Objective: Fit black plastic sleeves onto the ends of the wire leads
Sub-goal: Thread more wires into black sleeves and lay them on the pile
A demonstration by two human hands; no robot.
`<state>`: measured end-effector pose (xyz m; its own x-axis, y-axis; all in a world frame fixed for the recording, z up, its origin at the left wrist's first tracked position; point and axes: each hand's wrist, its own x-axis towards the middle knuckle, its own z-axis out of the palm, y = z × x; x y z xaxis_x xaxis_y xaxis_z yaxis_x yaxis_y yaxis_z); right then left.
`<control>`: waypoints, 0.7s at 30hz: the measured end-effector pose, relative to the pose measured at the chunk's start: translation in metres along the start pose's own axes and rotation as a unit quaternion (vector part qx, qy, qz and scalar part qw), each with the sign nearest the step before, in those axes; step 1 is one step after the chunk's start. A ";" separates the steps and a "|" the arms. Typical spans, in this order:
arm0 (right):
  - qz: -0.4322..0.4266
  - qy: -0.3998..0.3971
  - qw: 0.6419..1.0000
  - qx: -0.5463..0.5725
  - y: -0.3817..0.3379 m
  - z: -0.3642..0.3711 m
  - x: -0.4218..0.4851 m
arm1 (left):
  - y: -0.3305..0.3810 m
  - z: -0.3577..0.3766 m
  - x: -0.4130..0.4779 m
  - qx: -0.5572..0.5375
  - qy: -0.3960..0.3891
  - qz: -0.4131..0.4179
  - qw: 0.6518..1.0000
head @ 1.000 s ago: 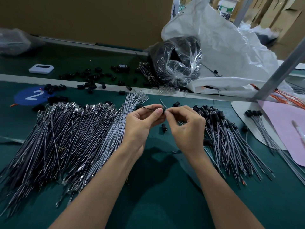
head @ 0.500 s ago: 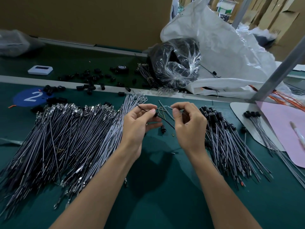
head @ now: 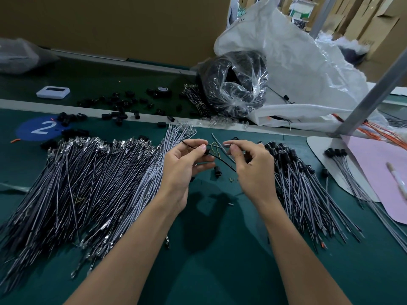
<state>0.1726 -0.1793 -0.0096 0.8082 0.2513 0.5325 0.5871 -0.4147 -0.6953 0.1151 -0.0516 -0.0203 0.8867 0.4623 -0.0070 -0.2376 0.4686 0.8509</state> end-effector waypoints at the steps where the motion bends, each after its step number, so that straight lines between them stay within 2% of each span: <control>1: -0.002 0.011 1.000 0.003 0.000 0.000 0.000 | 0.000 0.000 0.001 -0.008 0.001 -0.003 1.000; 5: -0.009 0.034 0.999 0.010 -0.003 0.000 0.000 | 0.004 -0.004 0.004 -0.126 -0.009 -0.058 0.990; 14: -0.002 0.044 0.999 0.003 -0.001 -0.009 0.003 | 0.011 -0.012 0.000 -0.349 -0.057 -0.170 0.920; 21: 0.011 0.044 0.999 -0.004 0.001 -0.008 0.003 | 0.011 -0.014 0.000 -0.407 -0.047 -0.200 0.890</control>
<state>0.1749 -0.1857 -0.0048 0.8132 0.1652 0.5580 0.5690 -0.4267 -0.7029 0.1066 -0.0361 -0.0189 0.9851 0.0896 -0.1470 -0.0709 0.9893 0.1274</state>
